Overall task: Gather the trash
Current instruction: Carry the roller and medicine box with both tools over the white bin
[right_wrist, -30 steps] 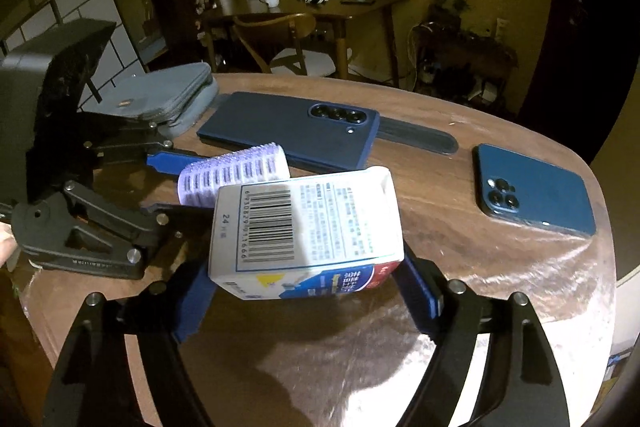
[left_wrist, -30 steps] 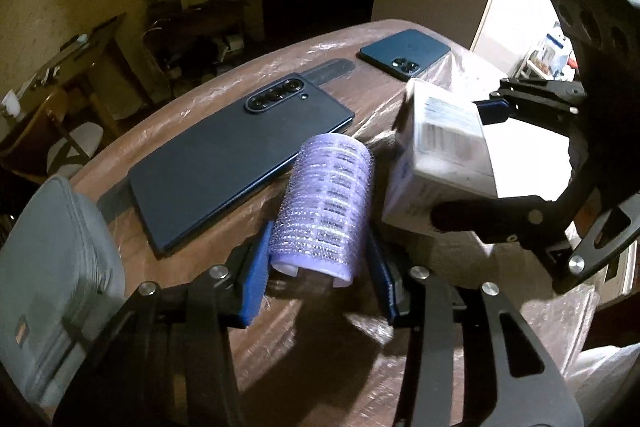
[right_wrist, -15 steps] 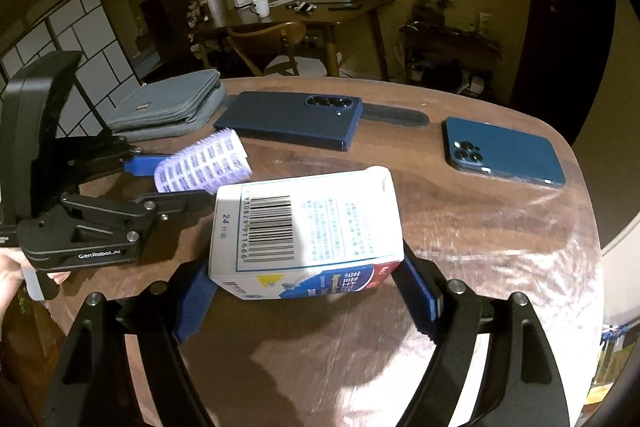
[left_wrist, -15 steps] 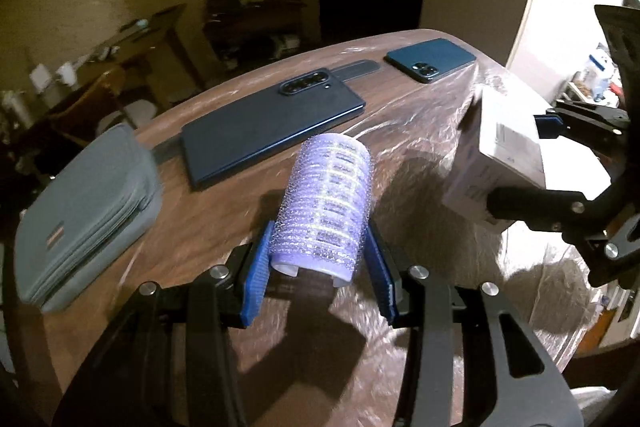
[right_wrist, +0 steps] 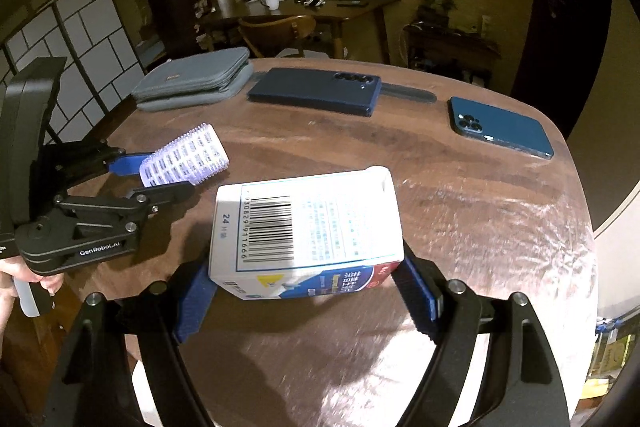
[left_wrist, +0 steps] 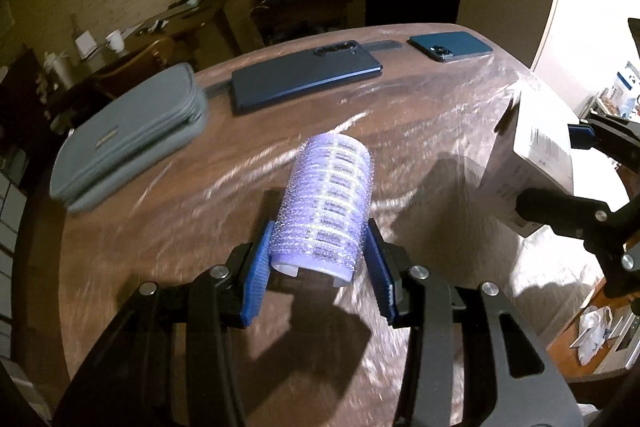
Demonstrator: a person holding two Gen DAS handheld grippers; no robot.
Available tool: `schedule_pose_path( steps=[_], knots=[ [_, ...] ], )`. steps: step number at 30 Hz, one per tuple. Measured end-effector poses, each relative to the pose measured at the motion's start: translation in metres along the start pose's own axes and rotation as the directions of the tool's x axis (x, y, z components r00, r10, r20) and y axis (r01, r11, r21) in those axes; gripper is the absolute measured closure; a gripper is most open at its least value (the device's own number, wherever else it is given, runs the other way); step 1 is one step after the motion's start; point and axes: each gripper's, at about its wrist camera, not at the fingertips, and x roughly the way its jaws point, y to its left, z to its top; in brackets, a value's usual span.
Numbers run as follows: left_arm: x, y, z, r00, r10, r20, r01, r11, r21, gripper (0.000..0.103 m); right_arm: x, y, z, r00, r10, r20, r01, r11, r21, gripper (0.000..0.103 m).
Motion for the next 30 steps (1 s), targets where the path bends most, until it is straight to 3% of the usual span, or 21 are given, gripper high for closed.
schedule_pose_path(
  steps=[17, 30],
  knots=[
    [-0.04, -0.009, -0.047, 0.999, 0.035, 0.007, -0.034, 0.999, -0.03, 0.057, -0.037, 0.037, -0.042, 1.0, 0.016, -0.017, -0.017, 0.998, -0.054, 0.024],
    [-0.082, -0.018, -0.081, 0.999, -0.035, 0.013, 0.036, 0.999, -0.021, 0.057, -0.068, 0.056, -0.068, 0.999, 0.047, -0.027, -0.049, 0.996, -0.076, 0.024]
  ],
)
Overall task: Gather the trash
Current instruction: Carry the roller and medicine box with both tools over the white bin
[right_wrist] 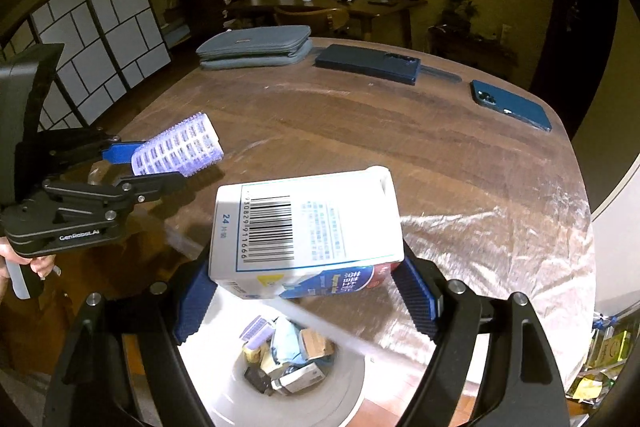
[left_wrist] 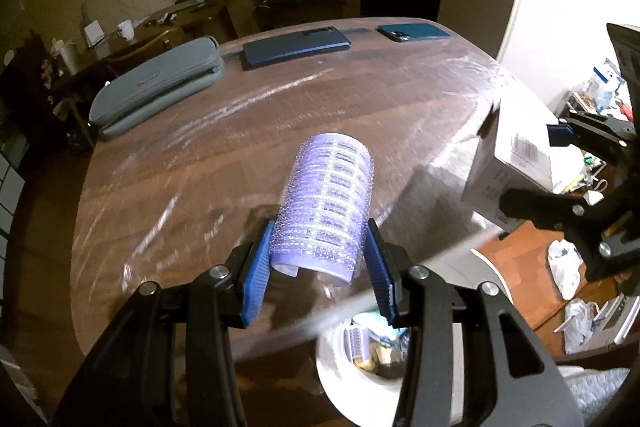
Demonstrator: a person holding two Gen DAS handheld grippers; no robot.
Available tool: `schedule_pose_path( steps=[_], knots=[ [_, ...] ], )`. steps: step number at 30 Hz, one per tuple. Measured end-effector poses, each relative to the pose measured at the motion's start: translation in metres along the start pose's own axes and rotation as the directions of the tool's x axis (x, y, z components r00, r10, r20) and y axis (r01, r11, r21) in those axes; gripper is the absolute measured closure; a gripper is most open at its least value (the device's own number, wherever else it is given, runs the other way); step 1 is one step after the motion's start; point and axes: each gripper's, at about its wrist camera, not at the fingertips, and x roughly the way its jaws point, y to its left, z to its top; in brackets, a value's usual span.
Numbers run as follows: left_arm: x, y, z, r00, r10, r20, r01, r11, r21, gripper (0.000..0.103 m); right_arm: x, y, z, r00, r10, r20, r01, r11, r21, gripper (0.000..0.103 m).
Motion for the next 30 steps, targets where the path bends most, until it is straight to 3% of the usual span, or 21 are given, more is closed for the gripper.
schedule_pose_path(
  steps=[16, 30],
  knots=[
    [-0.019, -0.025, -0.053, 0.989, -0.115, -0.092, 0.122, 0.99, 0.074, 0.057, -0.008, 0.027, -0.048, 0.991, 0.082, -0.107, -0.089, 0.994, -0.064, 0.024],
    [0.026, -0.045, -0.086, 0.96, -0.162, -0.23, 0.189, 0.977, 0.1, 0.057, 0.032, 0.034, -0.089, 0.965, 0.092, -0.247, -0.107, 0.993, -0.046, 0.024]
  ],
)
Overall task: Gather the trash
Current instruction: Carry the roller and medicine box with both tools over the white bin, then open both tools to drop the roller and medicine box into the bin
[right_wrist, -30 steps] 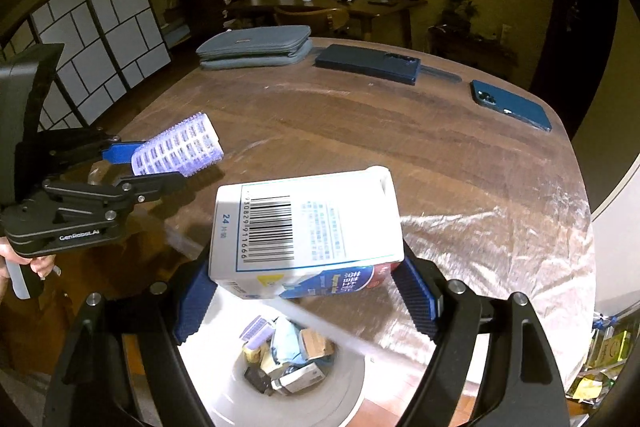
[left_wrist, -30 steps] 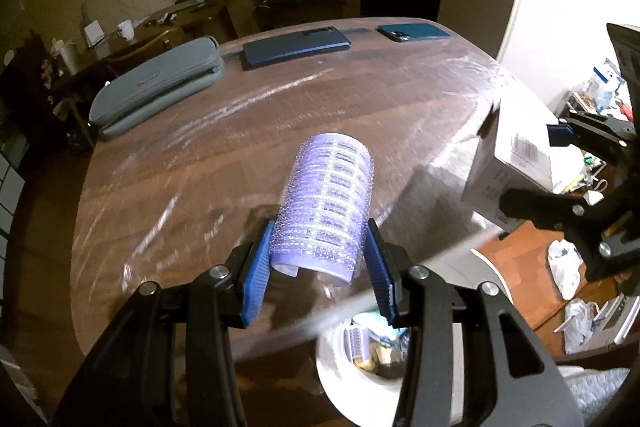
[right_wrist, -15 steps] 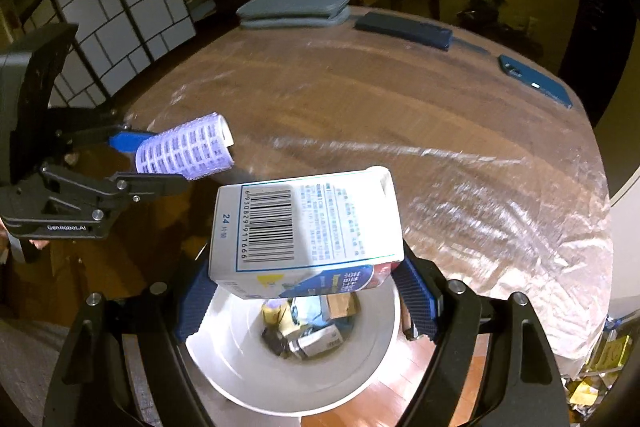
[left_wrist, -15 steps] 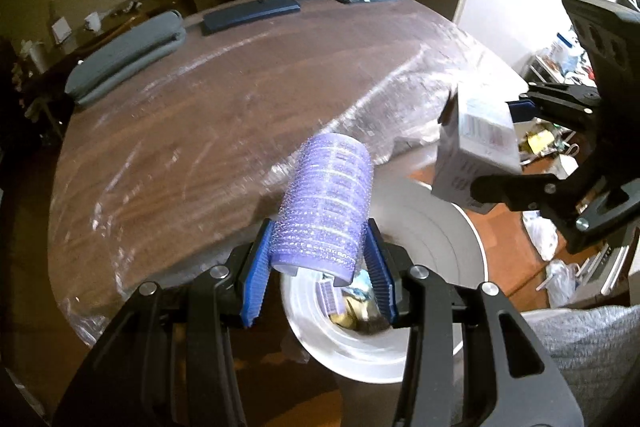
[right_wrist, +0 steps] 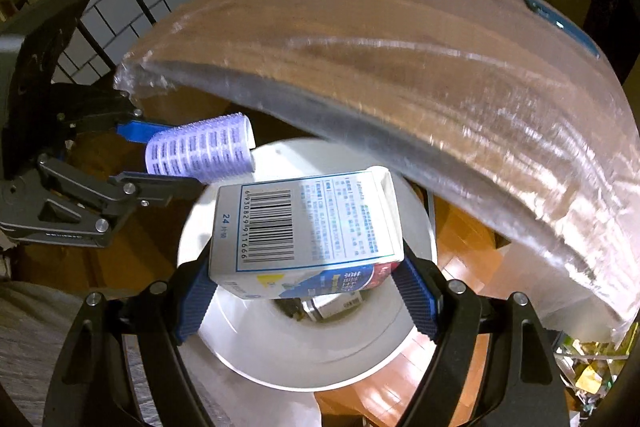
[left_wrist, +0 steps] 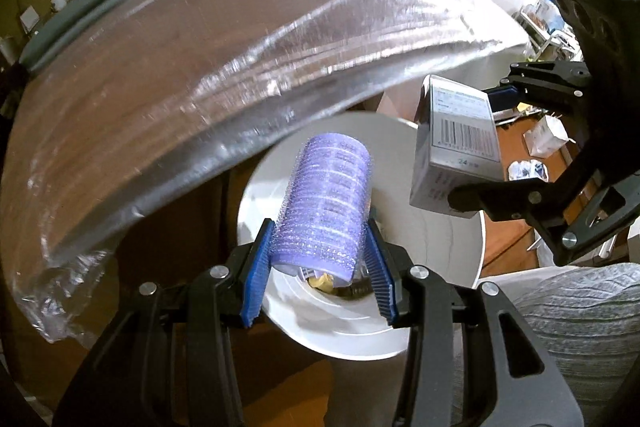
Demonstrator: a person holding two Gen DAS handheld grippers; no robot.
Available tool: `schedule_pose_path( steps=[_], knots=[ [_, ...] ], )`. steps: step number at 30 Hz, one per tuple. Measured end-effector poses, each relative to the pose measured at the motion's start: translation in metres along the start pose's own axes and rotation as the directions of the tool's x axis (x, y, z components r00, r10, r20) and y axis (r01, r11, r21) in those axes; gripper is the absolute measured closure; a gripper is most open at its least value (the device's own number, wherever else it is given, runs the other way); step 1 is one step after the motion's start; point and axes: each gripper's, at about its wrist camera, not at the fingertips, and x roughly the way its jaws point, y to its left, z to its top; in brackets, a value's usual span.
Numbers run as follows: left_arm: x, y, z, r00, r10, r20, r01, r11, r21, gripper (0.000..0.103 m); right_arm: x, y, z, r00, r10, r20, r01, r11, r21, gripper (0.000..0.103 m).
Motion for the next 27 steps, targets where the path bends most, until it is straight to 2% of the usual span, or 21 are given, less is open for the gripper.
schedule_pose_path(
  steps=[21, 22, 24, 25, 27],
  knots=[
    [0.065, -0.005, -0.013, 0.992, 0.02, -0.129, -0.016, 0.999, 0.032, 0.057, 0.067, -0.01, -0.013, 0.993, -0.058, -0.107, 0.06, 0.998, 0.012, 0.023],
    [0.067, -0.006, -0.014, 0.991, 0.022, -0.134, -0.017, 0.999, 0.038, 0.056, 0.071, -0.011, -0.013, 0.991, -0.059, -0.117, 0.061, 0.998, 0.015, 0.023],
    [0.071, -0.004, -0.012, 0.991, 0.035, -0.132, -0.029, 0.999, 0.042, 0.05, 0.075, -0.012, -0.014, 0.989, -0.063, -0.131, 0.067, 0.997, 0.024, 0.016],
    [0.069, -0.001, -0.012, 0.991, 0.035, -0.13, -0.03, 0.999, 0.041, 0.04, 0.076, -0.013, -0.015, 0.989, -0.061, -0.133, 0.066, 0.997, 0.032, 0.014],
    [0.066, 0.0, -0.011, 0.992, 0.033, -0.12, -0.029, 0.999, 0.036, 0.034, 0.078, -0.015, -0.013, 0.99, -0.058, -0.129, 0.065, 0.997, 0.045, 0.011]
  ],
)
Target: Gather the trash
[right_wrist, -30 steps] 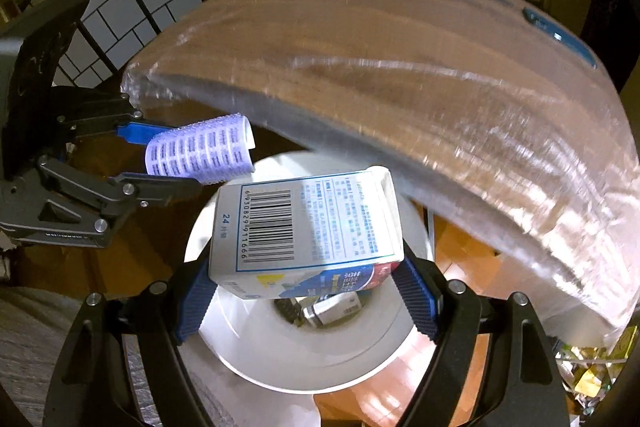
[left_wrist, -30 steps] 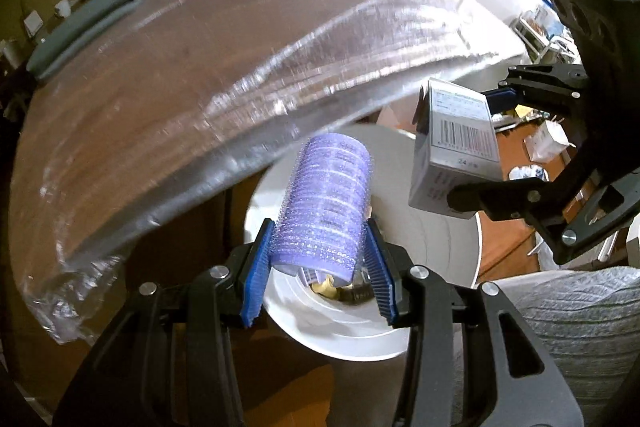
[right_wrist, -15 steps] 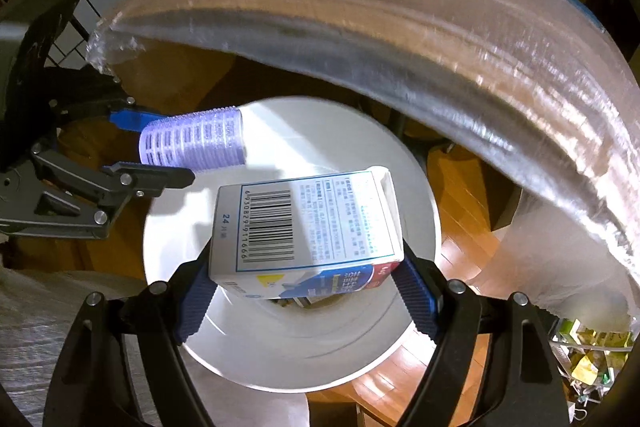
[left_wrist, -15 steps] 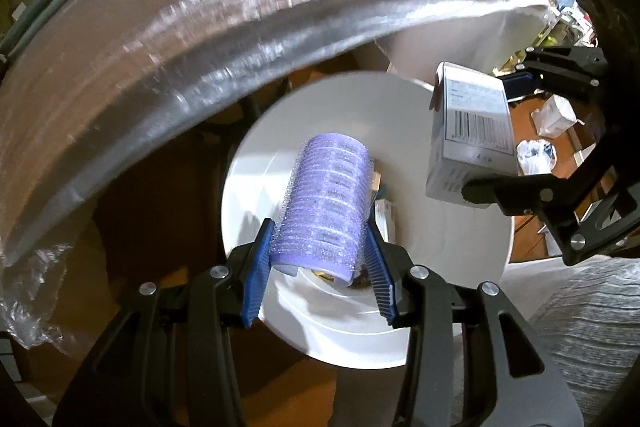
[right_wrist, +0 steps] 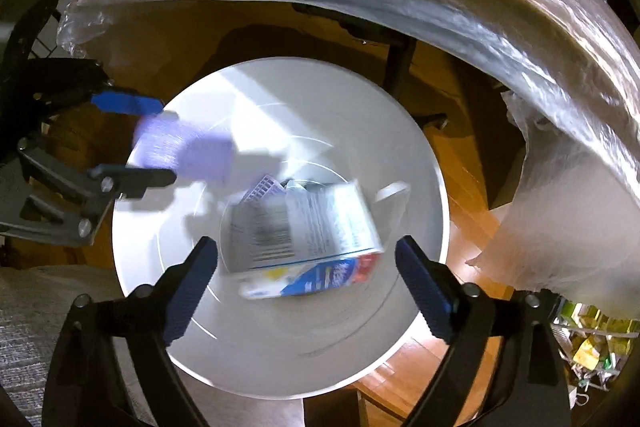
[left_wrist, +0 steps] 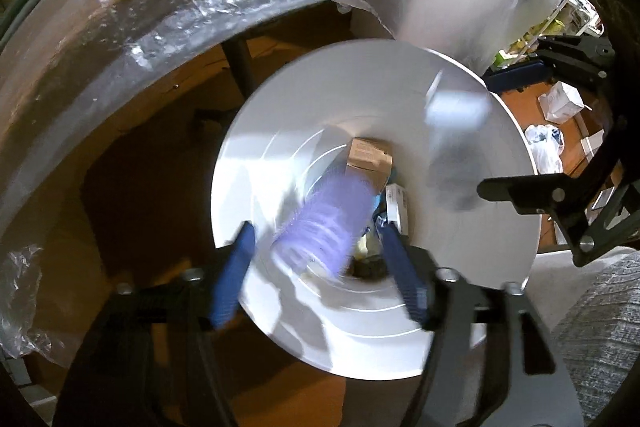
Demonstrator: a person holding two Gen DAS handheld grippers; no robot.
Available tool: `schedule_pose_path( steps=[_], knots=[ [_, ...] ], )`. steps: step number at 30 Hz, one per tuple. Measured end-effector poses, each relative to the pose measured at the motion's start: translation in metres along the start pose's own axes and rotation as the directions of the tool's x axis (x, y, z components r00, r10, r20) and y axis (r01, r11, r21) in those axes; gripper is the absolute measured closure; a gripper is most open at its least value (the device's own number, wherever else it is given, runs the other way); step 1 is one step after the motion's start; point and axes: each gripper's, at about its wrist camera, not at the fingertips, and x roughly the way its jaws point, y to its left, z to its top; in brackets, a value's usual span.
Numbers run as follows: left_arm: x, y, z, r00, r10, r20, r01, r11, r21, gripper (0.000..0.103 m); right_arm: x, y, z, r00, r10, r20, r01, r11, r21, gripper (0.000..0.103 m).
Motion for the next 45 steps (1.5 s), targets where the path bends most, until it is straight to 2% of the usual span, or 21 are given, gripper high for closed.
schedule_pose_path(
  steps=[4, 7, 10, 11, 13, 15, 17, 19, 21, 24, 27, 30, 35, 45],
  knots=[
    [-0.005, 0.005, -0.001, 1.0, -0.002, 0.005, 0.002, 1.0, -0.001, 0.034, -0.004, -0.002, -0.001, 1.0, -0.003, 0.009, 0.003, 1.0, 0.017, 0.011],
    [-0.02, 0.008, -0.001, 0.999, -0.003, 0.037, 0.003, 1.0, -0.004, 0.034, -0.022, -0.004, -0.003, 0.999, -0.002, 0.046, 0.001, 1.0, 0.031, 0.011],
    [-0.057, 0.013, 0.005, 0.992, -0.001, 0.126, 0.003, 1.0, -0.015, 0.032, -0.059, -0.005, 0.003, 0.99, -0.011, 0.139, 0.006, 0.999, 0.038, 0.011],
    [-0.069, 0.015, 0.011, 0.987, 0.002, 0.158, 0.002, 1.0, -0.027, 0.025, -0.075, -0.006, 0.008, 0.983, -0.02, 0.185, 0.013, 0.999, 0.043, 0.011],
    [-0.095, 0.025, 0.021, 0.969, 0.019, 0.247, -0.004, 0.998, -0.062, 0.016, -0.105, -0.011, 0.021, 0.959, -0.05, 0.279, 0.034, 0.998, 0.061, 0.007],
    [-0.124, 0.041, 0.035, 0.936, 0.064, 0.346, -0.023, 0.993, -0.119, 0.013, -0.126, -0.022, 0.032, 0.931, -0.09, 0.353, 0.063, 0.994, 0.089, 0.004],
    [-0.138, 0.058, 0.048, 0.909, 0.104, 0.404, -0.039, 0.985, -0.166, 0.009, -0.14, -0.038, 0.047, 0.908, -0.122, 0.402, 0.083, 0.99, 0.114, 0.004],
    [-0.145, 0.074, 0.063, 0.888, 0.157, 0.431, -0.069, 0.975, -0.212, 0.008, -0.148, -0.053, 0.061, 0.885, -0.182, 0.428, 0.128, 0.98, 0.151, 0.004],
    [-0.15, 0.092, 0.081, 0.864, 0.221, 0.453, -0.113, 0.961, -0.253, 0.008, -0.155, -0.071, 0.082, 0.853, -0.229, 0.469, 0.158, 0.97, 0.188, 0.004],
    [-0.148, 0.12, 0.101, 0.851, 0.276, 0.448, -0.135, 0.937, -0.321, 0.008, -0.159, -0.1, 0.107, 0.836, -0.246, 0.49, 0.136, 0.959, 0.25, 0.004],
    [-0.139, 0.151, 0.116, 0.853, 0.278, 0.442, -0.097, 0.916, -0.39, 0.008, -0.157, -0.126, 0.129, 0.829, -0.258, 0.496, 0.12, 0.949, 0.293, 0.004],
    [-0.128, 0.174, 0.128, 0.855, 0.299, 0.424, -0.096, 0.894, -0.437, 0.008, -0.148, -0.143, 0.146, 0.832, -0.278, 0.481, 0.135, 0.941, 0.311, 0.004],
    [-0.109, 0.203, 0.143, 0.872, 0.322, 0.369, -0.114, 0.866, -0.487, 0.008, -0.119, -0.168, 0.164, 0.856, -0.297, 0.424, 0.148, 0.925, 0.349, 0.004],
    [-0.072, 0.227, 0.165, 0.896, 0.331, 0.296, -0.141, 0.845, -0.516, 0.008, -0.094, -0.208, 0.177, 0.863, -0.344, 0.369, 0.174, 0.889, 0.423, 0.004]
  ],
)
